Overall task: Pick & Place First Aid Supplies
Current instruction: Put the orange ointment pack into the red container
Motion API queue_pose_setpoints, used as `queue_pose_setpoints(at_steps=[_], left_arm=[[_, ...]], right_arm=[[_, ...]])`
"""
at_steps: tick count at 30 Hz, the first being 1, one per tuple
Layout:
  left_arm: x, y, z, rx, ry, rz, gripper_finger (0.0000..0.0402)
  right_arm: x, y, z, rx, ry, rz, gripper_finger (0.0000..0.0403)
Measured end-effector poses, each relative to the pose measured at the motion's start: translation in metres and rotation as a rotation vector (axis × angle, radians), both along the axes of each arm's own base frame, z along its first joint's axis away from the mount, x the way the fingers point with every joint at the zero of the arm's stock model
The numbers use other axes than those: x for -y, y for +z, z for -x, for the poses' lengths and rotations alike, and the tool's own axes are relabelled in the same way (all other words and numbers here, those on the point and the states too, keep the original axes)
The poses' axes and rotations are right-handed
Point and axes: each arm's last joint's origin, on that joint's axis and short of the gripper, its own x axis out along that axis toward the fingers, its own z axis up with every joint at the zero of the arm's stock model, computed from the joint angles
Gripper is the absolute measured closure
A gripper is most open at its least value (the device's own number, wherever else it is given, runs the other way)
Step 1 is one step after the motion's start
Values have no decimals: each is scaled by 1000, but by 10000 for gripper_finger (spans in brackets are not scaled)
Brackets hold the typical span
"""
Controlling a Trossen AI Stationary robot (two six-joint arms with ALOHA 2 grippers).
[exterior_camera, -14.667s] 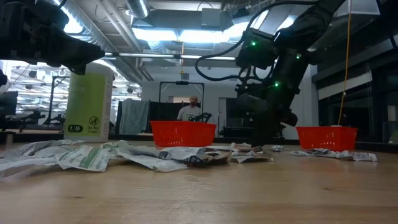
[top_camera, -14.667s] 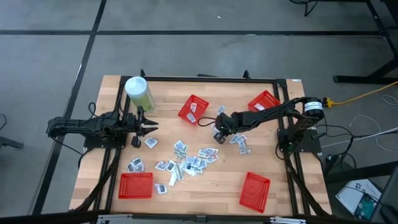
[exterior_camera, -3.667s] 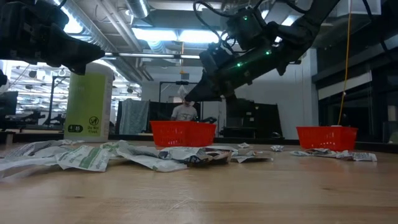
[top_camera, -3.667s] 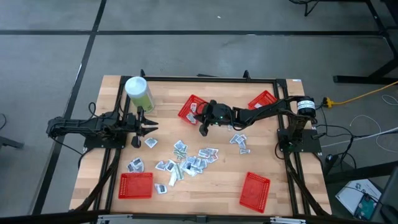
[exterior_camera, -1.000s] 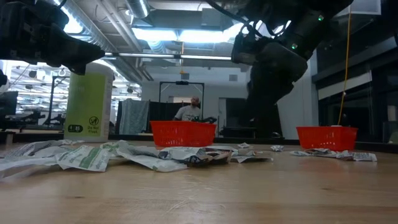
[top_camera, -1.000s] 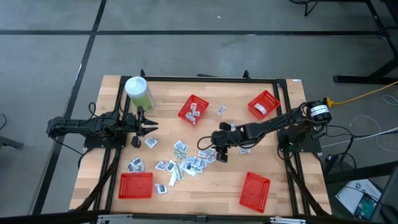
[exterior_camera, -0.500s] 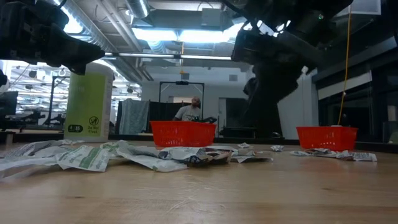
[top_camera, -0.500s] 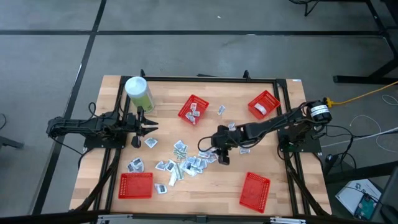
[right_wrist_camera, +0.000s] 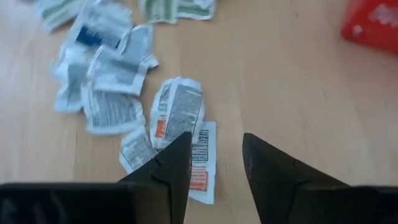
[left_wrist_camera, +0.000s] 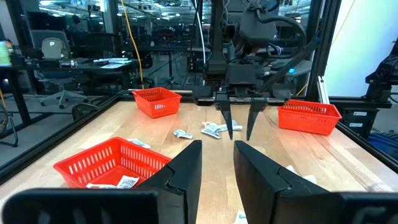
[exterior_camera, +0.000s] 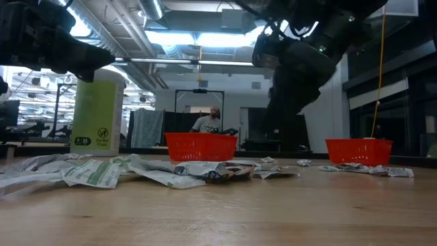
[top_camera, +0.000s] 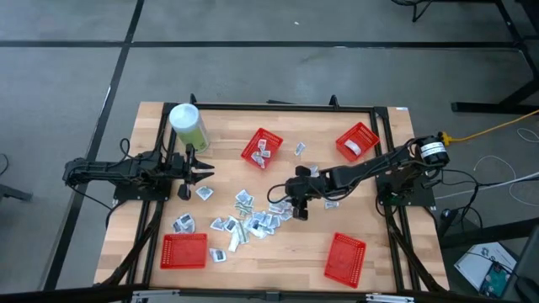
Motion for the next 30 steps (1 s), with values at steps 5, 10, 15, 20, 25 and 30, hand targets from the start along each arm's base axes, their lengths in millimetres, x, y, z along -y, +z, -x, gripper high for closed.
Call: queue_pose_setpoints(at_steps=[5, 10, 15, 20, 25, 30], left_arm=[[0, 0, 0, 0, 0, 0, 313], [0, 0, 0, 0, 0, 0, 313], [0, 0, 0, -1, 0, 0, 313], [0, 0, 0, 0, 9, 0, 313], [0, 0, 0, 0, 15, 0, 313], [0, 0, 0, 0, 15, 0, 313]], right_arm=[[7, 6, 4, 14, -220, -38, 260], [19, 36, 26, 19, -305, -106, 260], [25, 60, 48, 25, -336, -125, 260], [25, 70, 53, 64, -316, -110, 260], [27, 65, 53, 42, -350, -35, 260], [26, 56, 45, 0, -233, 74, 260]])
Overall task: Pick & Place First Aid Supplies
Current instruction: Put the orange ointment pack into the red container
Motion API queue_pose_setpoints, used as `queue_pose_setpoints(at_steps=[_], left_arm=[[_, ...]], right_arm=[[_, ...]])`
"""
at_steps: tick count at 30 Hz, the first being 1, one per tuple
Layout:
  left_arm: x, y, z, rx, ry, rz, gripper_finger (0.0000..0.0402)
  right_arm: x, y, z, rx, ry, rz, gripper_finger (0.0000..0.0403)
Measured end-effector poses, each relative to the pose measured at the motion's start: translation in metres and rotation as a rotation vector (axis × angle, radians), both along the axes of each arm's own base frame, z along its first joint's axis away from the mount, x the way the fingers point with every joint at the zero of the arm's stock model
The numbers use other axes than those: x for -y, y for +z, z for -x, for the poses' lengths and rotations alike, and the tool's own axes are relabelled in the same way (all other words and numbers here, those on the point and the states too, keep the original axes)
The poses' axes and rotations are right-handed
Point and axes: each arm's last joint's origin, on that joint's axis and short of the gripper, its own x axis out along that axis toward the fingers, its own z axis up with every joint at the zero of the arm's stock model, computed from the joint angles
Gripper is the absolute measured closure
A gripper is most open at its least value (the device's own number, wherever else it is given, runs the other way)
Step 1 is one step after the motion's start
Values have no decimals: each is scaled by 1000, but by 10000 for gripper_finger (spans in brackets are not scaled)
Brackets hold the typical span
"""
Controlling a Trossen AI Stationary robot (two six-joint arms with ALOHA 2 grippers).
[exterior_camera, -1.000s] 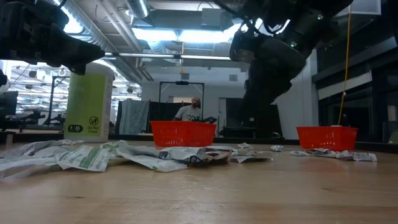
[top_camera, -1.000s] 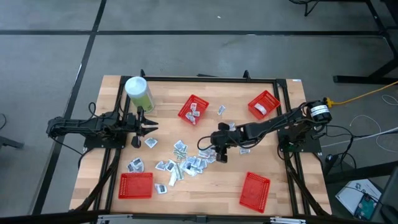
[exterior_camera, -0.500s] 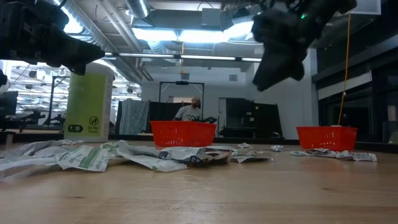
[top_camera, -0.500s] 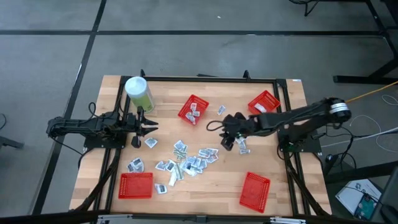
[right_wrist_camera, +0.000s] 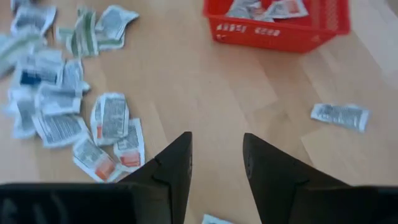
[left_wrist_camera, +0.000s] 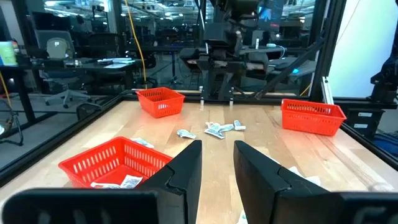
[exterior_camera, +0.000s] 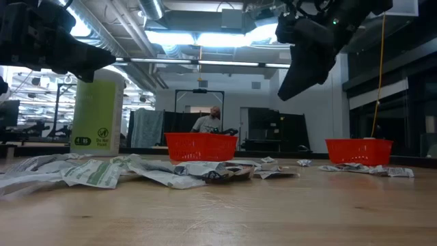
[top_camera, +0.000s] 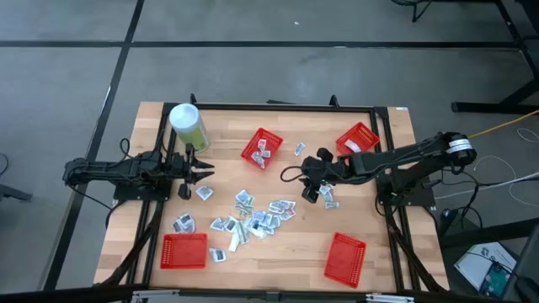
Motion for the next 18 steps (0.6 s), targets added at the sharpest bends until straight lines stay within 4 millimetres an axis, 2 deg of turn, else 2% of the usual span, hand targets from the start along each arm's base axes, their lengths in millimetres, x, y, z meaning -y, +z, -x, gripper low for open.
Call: queue_pose_setpoints(at_steps=[3, 7, 13, 18], left_arm=[[0, 0, 0, 0, 0, 0, 313], [0, 0, 0, 0, 0, 0, 313], [0, 0, 0, 0, 0, 0, 313], [0, 0, 0, 0, 0, 0, 313]], right_arm=[[0, -6, -6, 7, -26, 22, 260], [11, -13, -13, 49, -220, 42, 260], [49, -25, -18, 48, -406, -43, 260], [81, -36, -19, 109, -687, -187, 260]])
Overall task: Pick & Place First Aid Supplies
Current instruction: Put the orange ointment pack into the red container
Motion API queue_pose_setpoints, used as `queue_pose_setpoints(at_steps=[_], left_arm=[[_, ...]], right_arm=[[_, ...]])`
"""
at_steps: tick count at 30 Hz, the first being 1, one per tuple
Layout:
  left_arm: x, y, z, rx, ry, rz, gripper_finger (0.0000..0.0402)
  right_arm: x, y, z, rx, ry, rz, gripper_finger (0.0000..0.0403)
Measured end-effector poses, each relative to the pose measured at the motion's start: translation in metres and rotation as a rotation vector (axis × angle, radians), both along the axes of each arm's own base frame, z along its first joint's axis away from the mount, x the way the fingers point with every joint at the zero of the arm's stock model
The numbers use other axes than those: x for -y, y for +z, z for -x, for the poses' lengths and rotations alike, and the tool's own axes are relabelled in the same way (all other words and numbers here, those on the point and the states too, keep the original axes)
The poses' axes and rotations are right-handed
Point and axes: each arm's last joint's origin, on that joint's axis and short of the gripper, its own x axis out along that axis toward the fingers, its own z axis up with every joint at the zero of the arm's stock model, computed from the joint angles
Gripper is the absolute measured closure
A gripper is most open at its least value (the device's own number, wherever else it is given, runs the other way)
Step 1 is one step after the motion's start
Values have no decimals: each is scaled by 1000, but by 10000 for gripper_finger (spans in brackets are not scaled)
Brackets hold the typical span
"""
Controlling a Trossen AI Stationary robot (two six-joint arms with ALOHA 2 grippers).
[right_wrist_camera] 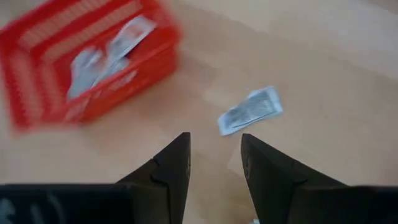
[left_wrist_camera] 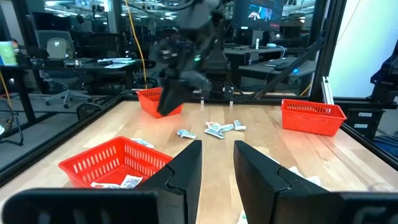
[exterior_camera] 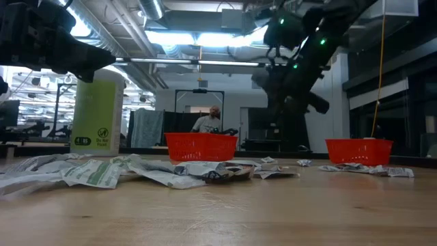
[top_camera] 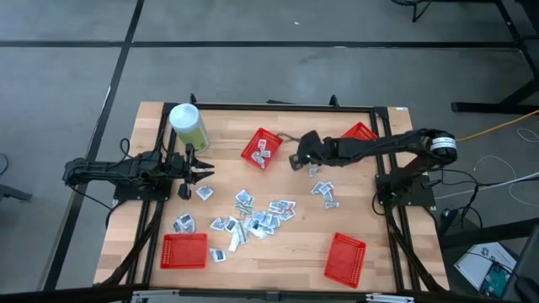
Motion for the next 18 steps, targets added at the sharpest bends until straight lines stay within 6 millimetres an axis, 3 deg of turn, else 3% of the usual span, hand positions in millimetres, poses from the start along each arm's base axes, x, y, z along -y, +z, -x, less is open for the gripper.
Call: queue_pose_setpoints(at_steps=[9, 18], left_arm=[[0, 0, 0, 0, 0, 0, 313], [0, 0, 0, 0, 0, 0, 313]], right_arm=[[34, -11, 3, 120, -237, -228, 260], [40, -12, -2, 175, -236, -257, 260]])
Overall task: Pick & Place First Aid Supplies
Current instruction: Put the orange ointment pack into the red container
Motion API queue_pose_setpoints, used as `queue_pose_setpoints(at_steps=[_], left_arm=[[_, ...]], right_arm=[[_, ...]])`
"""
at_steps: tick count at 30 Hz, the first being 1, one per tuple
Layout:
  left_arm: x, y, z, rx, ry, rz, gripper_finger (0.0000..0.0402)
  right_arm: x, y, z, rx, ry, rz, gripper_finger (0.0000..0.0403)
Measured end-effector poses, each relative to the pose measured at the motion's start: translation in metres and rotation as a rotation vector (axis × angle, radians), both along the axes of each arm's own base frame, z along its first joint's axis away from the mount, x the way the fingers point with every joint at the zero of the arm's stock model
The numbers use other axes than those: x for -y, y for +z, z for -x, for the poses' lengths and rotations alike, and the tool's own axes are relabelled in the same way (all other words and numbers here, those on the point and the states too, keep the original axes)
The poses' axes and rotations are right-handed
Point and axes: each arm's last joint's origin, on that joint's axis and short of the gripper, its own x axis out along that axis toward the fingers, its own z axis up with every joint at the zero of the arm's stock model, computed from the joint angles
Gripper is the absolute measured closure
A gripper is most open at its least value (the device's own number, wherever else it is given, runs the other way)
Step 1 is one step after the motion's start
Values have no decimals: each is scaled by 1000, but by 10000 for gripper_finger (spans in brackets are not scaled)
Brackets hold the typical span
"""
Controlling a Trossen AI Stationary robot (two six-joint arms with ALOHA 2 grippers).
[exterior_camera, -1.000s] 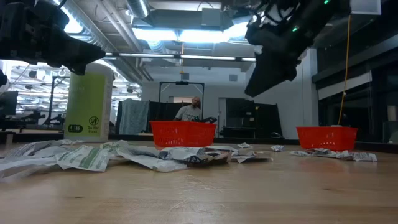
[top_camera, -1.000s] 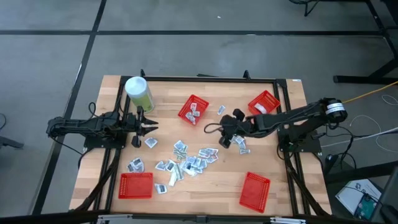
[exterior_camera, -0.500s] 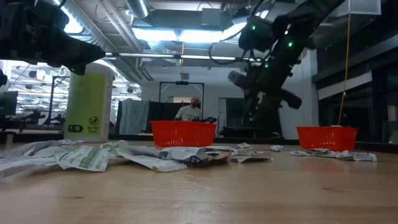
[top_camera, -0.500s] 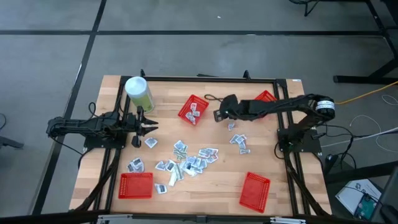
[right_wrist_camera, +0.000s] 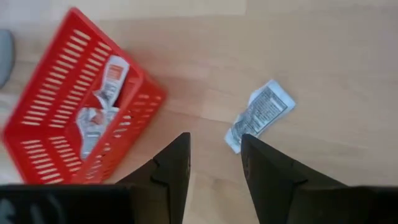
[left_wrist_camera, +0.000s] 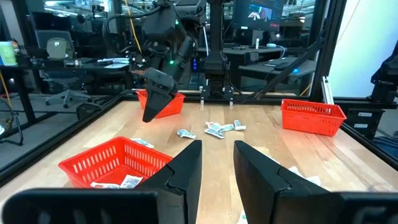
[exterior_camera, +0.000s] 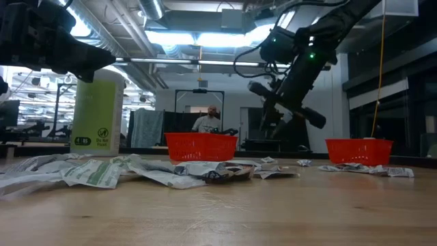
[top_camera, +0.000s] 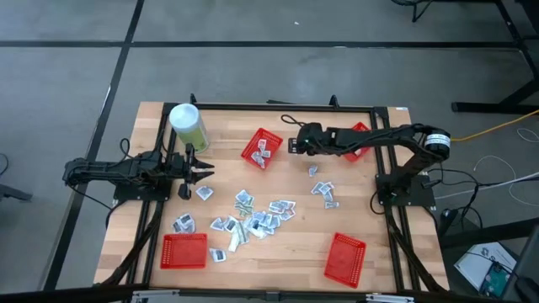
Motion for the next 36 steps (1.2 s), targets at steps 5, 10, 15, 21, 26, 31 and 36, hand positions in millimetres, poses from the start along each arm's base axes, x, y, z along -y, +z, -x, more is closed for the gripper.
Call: queue_pose_setpoints(at_steps=[5, 10, 15, 21, 26, 31, 36], left_arm=[[0, 0, 0, 0, 0, 0, 313], [0, 0, 0, 0, 0, 0, 313], [0, 0, 0, 0, 0, 0, 313], [0, 0, 0, 0, 0, 0, 313], [0, 0, 0, 0, 0, 0, 313], [0, 0, 0, 0, 0, 0, 313], [0, 0, 0, 0, 0, 0, 313]], right_arm=[[8, -16, -1, -44, 0, -46, 260], [20, -28, 0, -60, -1, -102, 260], [27, -37, -1, -64, -11, -133, 260], [33, -36, -10, -67, -22, -162, 260], [37, -33, -20, -102, -25, -192, 277], [38, -37, -25, -163, -22, -243, 321], [39, -39, -27, -208, -23, -271, 355]])
